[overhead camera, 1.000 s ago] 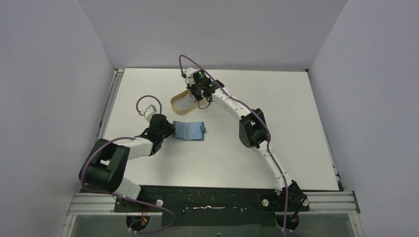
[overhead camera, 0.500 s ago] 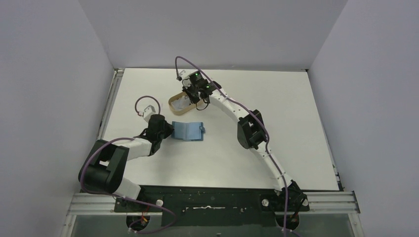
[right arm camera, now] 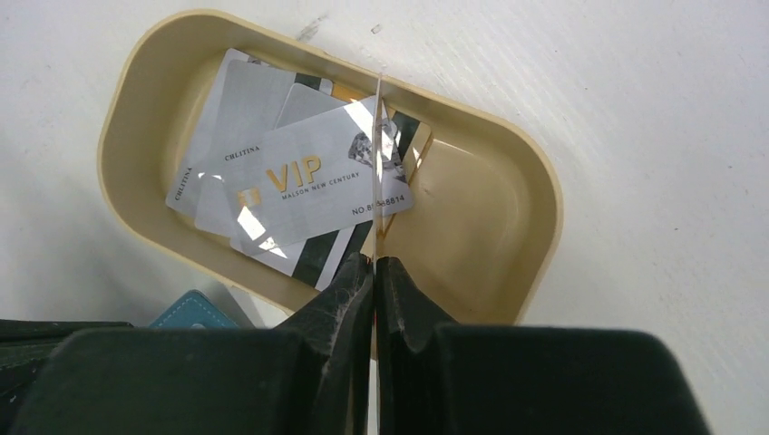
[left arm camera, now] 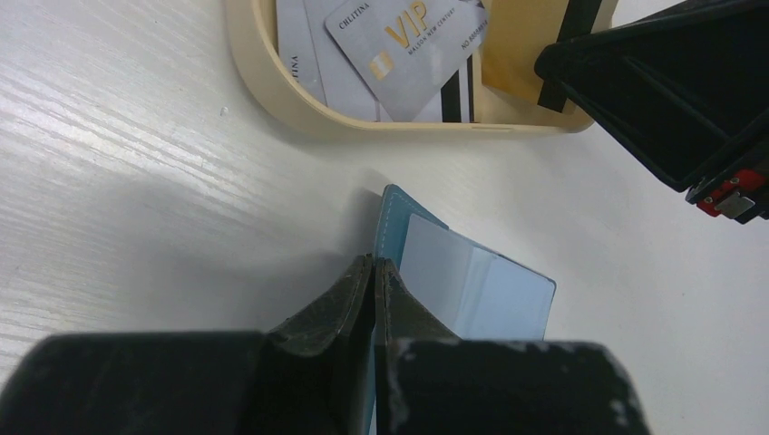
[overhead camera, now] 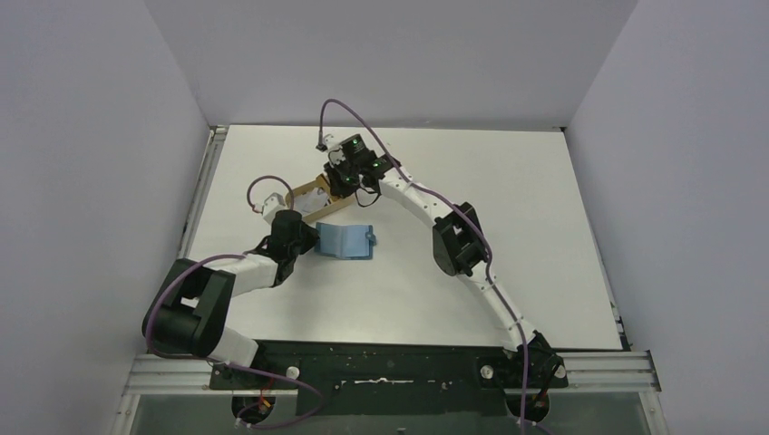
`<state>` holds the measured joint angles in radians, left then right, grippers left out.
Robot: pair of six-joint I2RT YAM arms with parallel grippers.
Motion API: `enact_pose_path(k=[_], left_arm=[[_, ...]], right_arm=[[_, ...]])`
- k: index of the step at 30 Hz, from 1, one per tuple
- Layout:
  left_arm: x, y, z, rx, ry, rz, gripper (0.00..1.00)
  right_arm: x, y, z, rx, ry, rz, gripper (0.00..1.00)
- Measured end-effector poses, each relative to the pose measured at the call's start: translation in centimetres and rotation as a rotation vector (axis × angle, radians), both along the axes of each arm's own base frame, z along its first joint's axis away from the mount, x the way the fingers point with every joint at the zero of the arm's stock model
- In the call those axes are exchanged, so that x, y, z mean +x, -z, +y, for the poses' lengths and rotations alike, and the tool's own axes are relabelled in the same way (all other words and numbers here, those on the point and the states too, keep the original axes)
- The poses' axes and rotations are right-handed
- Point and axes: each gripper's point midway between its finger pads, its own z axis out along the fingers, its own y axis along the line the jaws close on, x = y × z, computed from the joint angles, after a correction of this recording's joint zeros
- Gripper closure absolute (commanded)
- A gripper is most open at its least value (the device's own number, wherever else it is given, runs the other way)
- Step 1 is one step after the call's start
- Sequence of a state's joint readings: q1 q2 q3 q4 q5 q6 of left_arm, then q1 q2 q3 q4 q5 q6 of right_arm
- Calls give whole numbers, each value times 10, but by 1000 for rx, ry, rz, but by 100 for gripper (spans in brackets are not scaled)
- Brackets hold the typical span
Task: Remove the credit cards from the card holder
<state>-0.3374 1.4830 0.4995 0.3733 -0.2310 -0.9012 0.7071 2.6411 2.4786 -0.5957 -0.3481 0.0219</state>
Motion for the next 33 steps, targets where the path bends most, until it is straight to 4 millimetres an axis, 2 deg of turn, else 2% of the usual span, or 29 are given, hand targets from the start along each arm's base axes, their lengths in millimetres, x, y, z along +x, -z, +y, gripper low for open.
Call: enact_pose_path(k=[5, 11, 16, 20, 33], left_arm=[[0, -2, 0, -1, 0, -4, 100], [0, -1, 7, 0, -15, 0, 100], [1, 0, 17, 2, -35, 8, 100], [-1, 2, 22, 2, -39, 16, 100], [-8, 8, 35, -2, -58, 32, 100]], right_arm=[[10, 1, -7, 32, 58, 9, 100], [33, 1, -21, 19, 142, -49, 100], [44, 1, -20, 21, 171, -116, 100], [41, -1, -10, 24, 169, -159, 100], [12, -5, 28, 50, 107, -176, 100]])
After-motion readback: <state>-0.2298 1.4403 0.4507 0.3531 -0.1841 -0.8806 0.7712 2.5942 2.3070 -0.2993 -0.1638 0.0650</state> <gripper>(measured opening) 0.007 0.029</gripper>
